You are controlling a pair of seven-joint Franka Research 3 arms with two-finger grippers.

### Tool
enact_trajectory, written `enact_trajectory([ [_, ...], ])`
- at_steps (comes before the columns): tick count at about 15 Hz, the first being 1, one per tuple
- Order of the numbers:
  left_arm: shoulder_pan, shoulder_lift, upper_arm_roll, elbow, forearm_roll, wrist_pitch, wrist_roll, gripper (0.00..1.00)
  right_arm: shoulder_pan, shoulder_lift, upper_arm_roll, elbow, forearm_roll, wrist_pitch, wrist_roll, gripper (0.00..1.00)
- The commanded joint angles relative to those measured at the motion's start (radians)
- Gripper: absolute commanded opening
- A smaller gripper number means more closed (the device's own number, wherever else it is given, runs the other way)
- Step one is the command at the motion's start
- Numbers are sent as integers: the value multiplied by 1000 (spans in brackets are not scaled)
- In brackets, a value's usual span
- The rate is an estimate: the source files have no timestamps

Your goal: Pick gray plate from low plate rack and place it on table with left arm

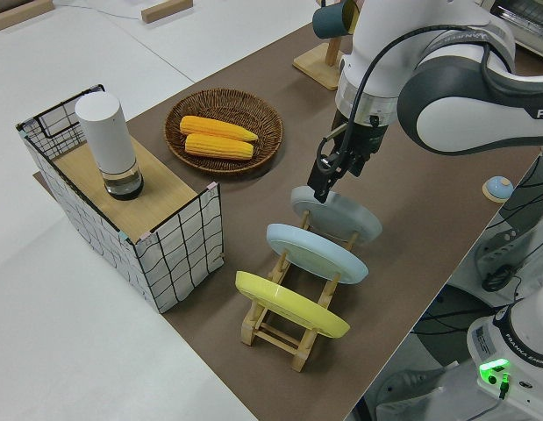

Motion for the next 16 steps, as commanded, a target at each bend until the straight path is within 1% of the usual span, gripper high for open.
enact_trajectory([
  [1, 44, -37, -1, -106, 16, 117, 57, 995, -10, -2, 6, 6, 10, -14, 0, 990],
  [3, 52, -34, -1, -149, 16, 176, 61, 995, -10, -2, 6, 6, 10, -14, 0, 990],
  [6, 56, -34, -1, -150, 16, 176, 61, 987, -10, -2, 6, 6, 10, -14, 0, 990],
  [7, 53, -32, -1, -150, 15, 176, 59, 904, -10, -2, 6, 6, 10, -14, 0, 990],
  [9, 53, -32, -1, -150, 15, 176, 59, 568, -10, -2, 6, 6, 10, -14, 0, 990],
  [12, 52, -31, -1, -149, 15, 176, 59, 187, -10, -2, 6, 6, 10, -14, 0, 987],
  [13, 52, -31, -1, -149, 13, 176, 61, 20, -10, -2, 6, 6, 10, -14, 0, 990],
  [14, 49, -32, -1, -149, 12, 176, 59, 0, -10, -2, 6, 6, 10, -14, 0, 987],
  [16, 41, -32, -1, -146, 4, 173, 59, 0, -10, -2, 6, 6, 10, -14, -1, 987],
])
